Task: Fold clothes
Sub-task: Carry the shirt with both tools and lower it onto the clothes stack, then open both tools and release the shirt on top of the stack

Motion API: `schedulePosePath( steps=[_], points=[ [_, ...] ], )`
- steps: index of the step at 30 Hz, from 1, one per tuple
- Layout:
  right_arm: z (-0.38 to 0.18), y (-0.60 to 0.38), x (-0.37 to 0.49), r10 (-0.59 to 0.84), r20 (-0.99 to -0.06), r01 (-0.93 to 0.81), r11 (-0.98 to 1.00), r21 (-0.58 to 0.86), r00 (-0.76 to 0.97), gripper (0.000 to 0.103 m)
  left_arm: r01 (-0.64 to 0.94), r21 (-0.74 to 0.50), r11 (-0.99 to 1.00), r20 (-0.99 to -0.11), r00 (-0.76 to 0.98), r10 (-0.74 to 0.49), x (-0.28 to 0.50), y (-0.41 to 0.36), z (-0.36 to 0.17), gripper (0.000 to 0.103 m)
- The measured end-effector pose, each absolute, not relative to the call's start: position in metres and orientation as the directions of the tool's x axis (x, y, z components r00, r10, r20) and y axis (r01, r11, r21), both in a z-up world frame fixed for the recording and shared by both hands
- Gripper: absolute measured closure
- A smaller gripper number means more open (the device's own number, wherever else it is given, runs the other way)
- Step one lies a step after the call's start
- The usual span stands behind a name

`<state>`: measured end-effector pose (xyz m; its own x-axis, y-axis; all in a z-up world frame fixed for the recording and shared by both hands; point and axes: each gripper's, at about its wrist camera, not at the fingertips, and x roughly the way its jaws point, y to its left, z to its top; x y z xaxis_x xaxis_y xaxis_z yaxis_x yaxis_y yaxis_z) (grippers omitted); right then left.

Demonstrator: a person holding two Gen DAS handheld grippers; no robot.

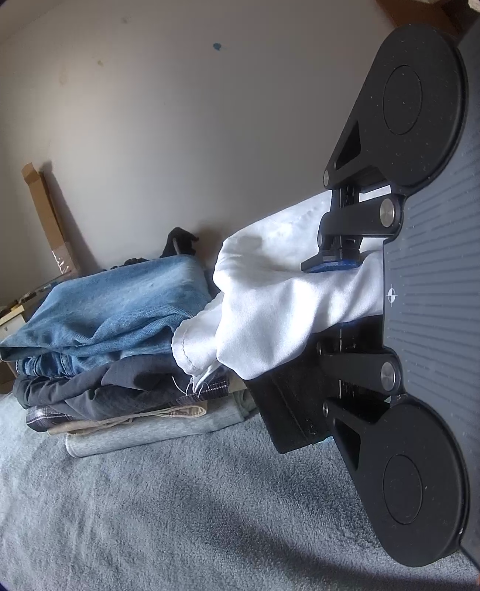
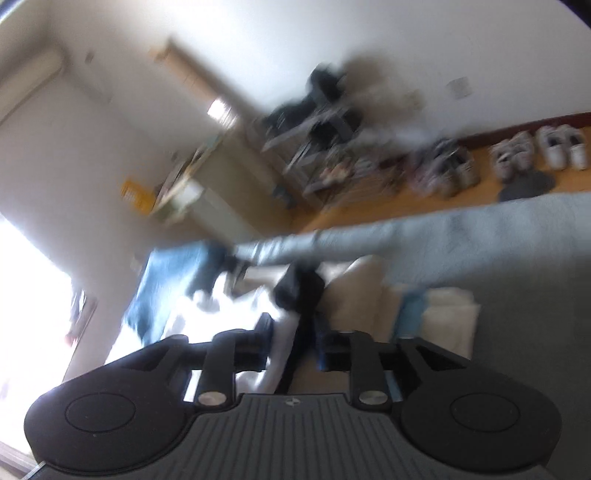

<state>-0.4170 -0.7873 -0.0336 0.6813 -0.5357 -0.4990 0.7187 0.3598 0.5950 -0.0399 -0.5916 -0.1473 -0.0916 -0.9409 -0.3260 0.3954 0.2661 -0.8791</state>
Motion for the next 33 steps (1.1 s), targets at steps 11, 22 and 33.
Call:
schedulePosePath(
  steps=[11,22,33],
  points=[
    [-0.045,-0.691,-0.308,-0.453,-0.549,0.544,0.839,0.003,0.703,0.080,0.348,-0.899,0.265,-0.313,-0.090,-0.946,-0.040,-0.582,-0.144,0.075],
    [-0.055,-0.697,-0.317,-0.442,-0.526,0.575,0.811,0.113,0.727,0.081,0.466,-0.797,0.385,-0.313,0.227,-0.922,0.059,-0.579,-0.119,0.069],
    [-0.029,-0.731,-0.332,-0.650,-0.450,0.768,0.623,0.146,0.613,0.081,0.862,-0.483,0.154,-0.323,-0.012,-0.946,-0.029,-0.666,-0.090,0.066]
  ],
)
